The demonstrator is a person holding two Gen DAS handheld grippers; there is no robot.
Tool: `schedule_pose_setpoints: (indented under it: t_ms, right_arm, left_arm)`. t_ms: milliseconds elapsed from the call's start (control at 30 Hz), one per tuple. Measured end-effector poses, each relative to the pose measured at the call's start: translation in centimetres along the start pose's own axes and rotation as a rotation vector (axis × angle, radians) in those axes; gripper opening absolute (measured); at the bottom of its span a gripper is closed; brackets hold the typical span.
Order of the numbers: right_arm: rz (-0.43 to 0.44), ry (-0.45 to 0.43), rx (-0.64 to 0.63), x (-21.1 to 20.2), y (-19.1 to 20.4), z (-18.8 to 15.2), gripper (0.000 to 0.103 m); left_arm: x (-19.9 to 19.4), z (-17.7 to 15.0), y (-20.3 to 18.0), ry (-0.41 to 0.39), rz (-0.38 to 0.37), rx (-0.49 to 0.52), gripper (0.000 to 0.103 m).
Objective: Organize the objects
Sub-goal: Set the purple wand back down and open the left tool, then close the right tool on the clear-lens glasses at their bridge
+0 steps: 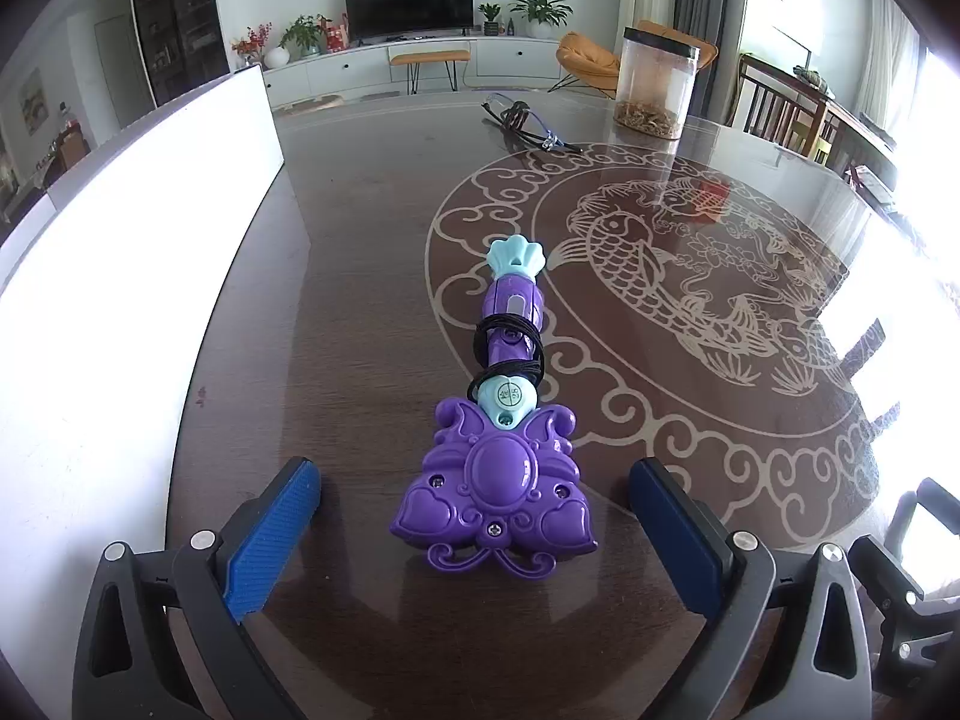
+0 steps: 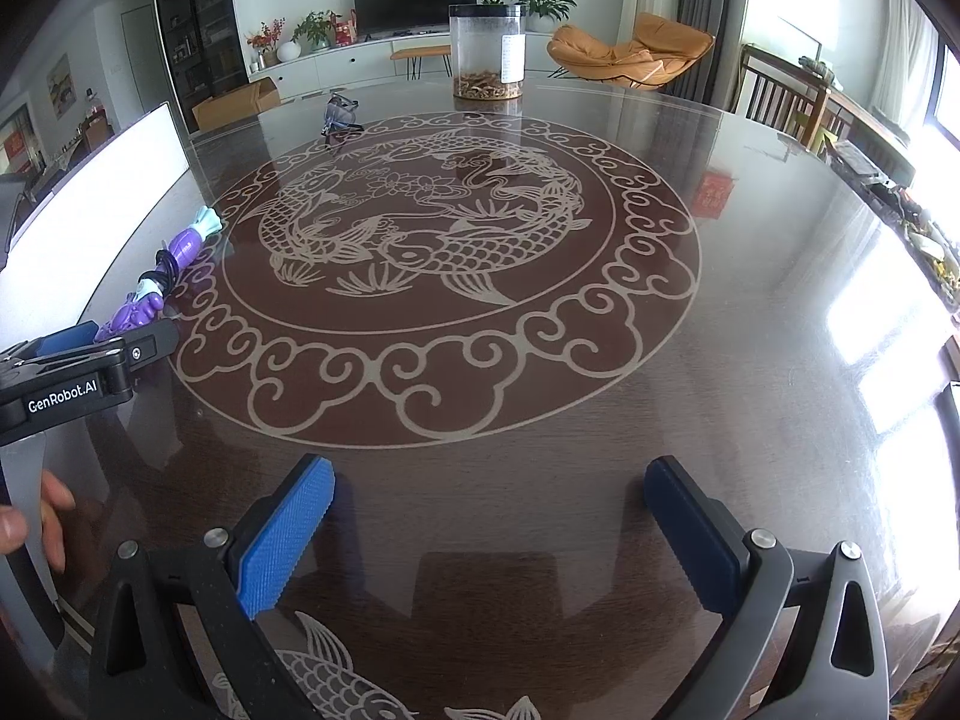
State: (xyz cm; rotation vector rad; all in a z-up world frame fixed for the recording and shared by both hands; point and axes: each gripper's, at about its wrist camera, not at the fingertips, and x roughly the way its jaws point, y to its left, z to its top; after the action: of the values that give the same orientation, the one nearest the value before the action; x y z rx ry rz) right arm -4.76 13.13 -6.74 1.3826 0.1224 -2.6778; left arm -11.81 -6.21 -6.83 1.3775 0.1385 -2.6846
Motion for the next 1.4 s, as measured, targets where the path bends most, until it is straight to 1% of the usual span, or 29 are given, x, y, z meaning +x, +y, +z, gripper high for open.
schedule_pose_setpoints:
  t_ms: [200, 500, 600, 667, 700, 733, 767, 833, 933, 1000, 1067, 1133, 1200, 1233, 1267, 1300, 1333, 1367, 1400]
  right_arm:
    - [0.0, 0.0, -0.001, 0.0, 0.0, 0.0, 0.103]
    - [0.004, 0.003, -0.005, -0.1, 0.0, 0.0, 0.103]
    - [0.044, 0.065, -0.066, 0.8, 0.0, 1.4, 0.103]
    - [0.06, 0.101, -0.079, 2.2, 0.0, 3.7, 0.103]
    - [0.09, 0.108, -0.079, 3.0, 0.1, 5.0, 0.103]
    - [0.144, 0.102, -0.08, 4.0, 0.3, 6.7, 0.103]
    - [0.177, 0.097, -0.09, 4.9, 0.7, 8.1, 0.103]
    - [0.182, 0.101, -0.159, 7.4, 2.7, 11.6, 0.103]
    - [0.221, 0.092, -0.256, 10.1, 6.2, 16.2, 0.102]
    - [0.231, 0.08, -0.296, 11.5, 8.3, 19.4, 0.094]
    - [0.248, 0.072, -0.326, 12.8, 10.7, 23.2, 0.09]
    - [0.245, 0.056, -0.334, 13.9, 12.4, 26.2, 0.089]
    - [0.249, 0.065, -0.324, 15.2, 13.5, 28.1, 0.089]
    - [0.244, 0.08, -0.319, 16.1, 14.2, 28.9, 0.087]
    - [0.24, 0.094, -0.317, 17.0, 14.7, 29.4, 0.078]
    - [0.238, 0.108, -0.315, 17.6, 14.9, 29.7, 0.064]
    - [0.231, 0.141, -0.302, 18.6, 15.0, 29.7, 0.054]
    - [0.214, 0.126, -0.291, 18.7, 14.8, 29.5, 0.036]
    - [0.216, 0.116, -0.277, 18.6, 14.5, 29.7, 0.029]
  left_arm:
    - [-0.1, 0.0, 0.2, 0.001, -0.056, 0.06, 0.103]
    - [0.0, 0.2, 0.2, 0.001, -0.063, 0.061, 0.103]
    - [0.0, 0.2, 0.2, 0.001, -0.063, 0.061, 0.103]
    - [0.0, 0.2, 0.2, 0.001, -0.063, 0.061, 0.103]
    - [0.0, 0.2, 0.2, 0.001, -0.063, 0.06, 0.103]
    - [0.0, 0.2, 0.2, 0.001, -0.063, 0.06, 0.103]
    - [0.0, 0.2, 0.2, 0.001, -0.063, 0.061, 0.103]
    - [0.0, 0.2, 0.2, 0.001, -0.063, 0.061, 0.103]
    - [0.0, 0.2, 0.3, 0.001, -0.063, 0.061, 0.103]
    - [0.0, 0.2, 0.2, 0.001, -0.063, 0.061, 0.103]
    - [0.0, 0.2, 0.2, 0.001, -0.063, 0.061, 0.103]
    - [0.0, 0.2, 0.2, 0.001, -0.067, 0.061, 0.103]
    - [0.0, 0.2, 0.2, 0.002, -0.071, 0.062, 0.103]
    - [0.0, 0.2, 0.2, 0.002, -0.071, 0.062, 0.103]
    - [0.0, 0.2, 0.3, 0.001, -0.071, 0.062, 0.103]
    - [0.0, 0.2, 0.3, 0.001, -0.071, 0.062, 0.103]
    - [0.1, 0.2, 0.2, 0.001, -0.072, 0.062, 0.103]
    - [0.0, 0.2, 0.2, 0.002, -0.072, 0.062, 0.103]
    - [0.0, 0.2, 0.3, 0.001, -0.072, 0.062, 0.103]
